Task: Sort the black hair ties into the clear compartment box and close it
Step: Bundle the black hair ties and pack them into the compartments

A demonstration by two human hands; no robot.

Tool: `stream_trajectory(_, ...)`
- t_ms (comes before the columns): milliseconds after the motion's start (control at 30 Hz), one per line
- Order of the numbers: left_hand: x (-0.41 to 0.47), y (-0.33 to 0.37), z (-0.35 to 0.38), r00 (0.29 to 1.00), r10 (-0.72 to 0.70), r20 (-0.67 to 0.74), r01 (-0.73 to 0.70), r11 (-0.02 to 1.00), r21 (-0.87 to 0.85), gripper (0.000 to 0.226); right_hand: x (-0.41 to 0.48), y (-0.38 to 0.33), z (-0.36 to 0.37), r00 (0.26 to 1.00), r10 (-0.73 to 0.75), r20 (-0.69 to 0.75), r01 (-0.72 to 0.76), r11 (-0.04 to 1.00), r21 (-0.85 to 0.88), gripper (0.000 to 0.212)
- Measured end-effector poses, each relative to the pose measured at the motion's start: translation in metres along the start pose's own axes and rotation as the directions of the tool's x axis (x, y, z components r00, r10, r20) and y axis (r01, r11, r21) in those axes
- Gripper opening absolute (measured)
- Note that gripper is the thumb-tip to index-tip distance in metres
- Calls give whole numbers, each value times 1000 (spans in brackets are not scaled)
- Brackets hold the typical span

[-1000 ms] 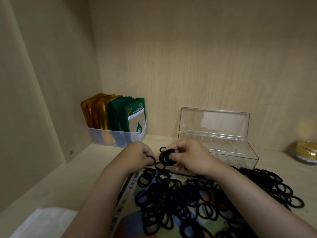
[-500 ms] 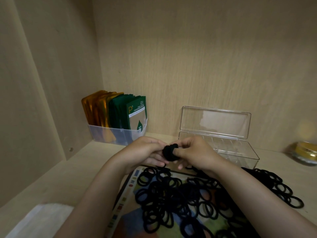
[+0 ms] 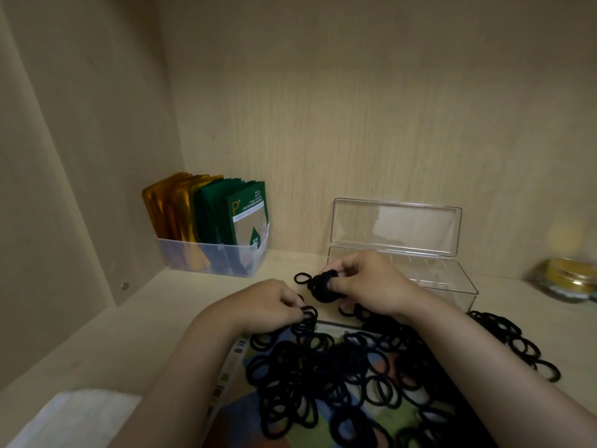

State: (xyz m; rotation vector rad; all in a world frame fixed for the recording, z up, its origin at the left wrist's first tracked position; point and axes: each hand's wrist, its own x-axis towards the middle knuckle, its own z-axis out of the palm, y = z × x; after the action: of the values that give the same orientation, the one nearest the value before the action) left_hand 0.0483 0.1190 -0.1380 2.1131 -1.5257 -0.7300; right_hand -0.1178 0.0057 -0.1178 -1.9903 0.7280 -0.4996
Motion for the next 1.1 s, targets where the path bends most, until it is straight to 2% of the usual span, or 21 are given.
stream_trajectory(100, 3, 0, 4, 1000, 21, 8, -21, 999, 33, 41, -1, -1, 0, 1000, -15, 10, 15, 999, -32, 13)
stream_trajectory(200, 4, -2, 6, 996, 91, -20, -88, 986, 142, 16, 0, 0, 1, 1000, -27, 14, 27, 1000, -5, 13)
stream_trajectory(300, 6, -5, 5, 989, 102, -105, -89, 988, 124, 14, 1, 3, 0, 999, -28, 19, 27, 999, 46, 12)
stream_trajectory(367, 8, -5, 5, 977, 83, -199, -79, 997, 27, 13, 2, 2, -3, 998, -41, 47, 34, 991, 128, 11)
stream_trajectory(467, 6, 3, 8, 943, 10, -332, -113, 949, -294, 9, 1, 0, -6, 991, -72, 110, 39, 961, 272, 16)
stream_trajectory(533, 6, 12, 12, 941, -28, -338, -140, 875, -463, 6, 0, -1, -7, 987, -67, 145, 13, 939, 343, 19)
stream_trajectory(600, 7, 18, 16, 950, -40, -310, -150, 813, -563, 8, -1, 0, -5, 987, -47, 154, -13, 930, 368, 18)
stream_trajectory(733, 6, 22, 19, 984, 33, -177, -145, 731, -667, 17, -2, 0, -2, 997, 11, 71, -32, 954, 298, 10)
stream_trajectory(867, 6, 24, 16, 996, 29, -89, -90, 559, -825, 30, 0, 1, -4, 997, 62, -42, -55, 986, 159, 2)
stream_trajectory(900, 6, 24, 16, 996, 41, -85, -93, 554, -827, 31, 0, 2, -4, 996, 59, -63, -51, 992, 117, 3)
stream_trajectory(1000, 7, 20, 20, 985, 117, -125, -172, 672, -720, 27, 0, 2, -3, 995, 23, -100, -19, 999, 39, 15)
stream_trajectory(1100, 10, 17, 21, 979, 103, -176, -199, 672, -713, 23, -1, 2, -6, 999, 8, -51, -7, 999, 31, 35)
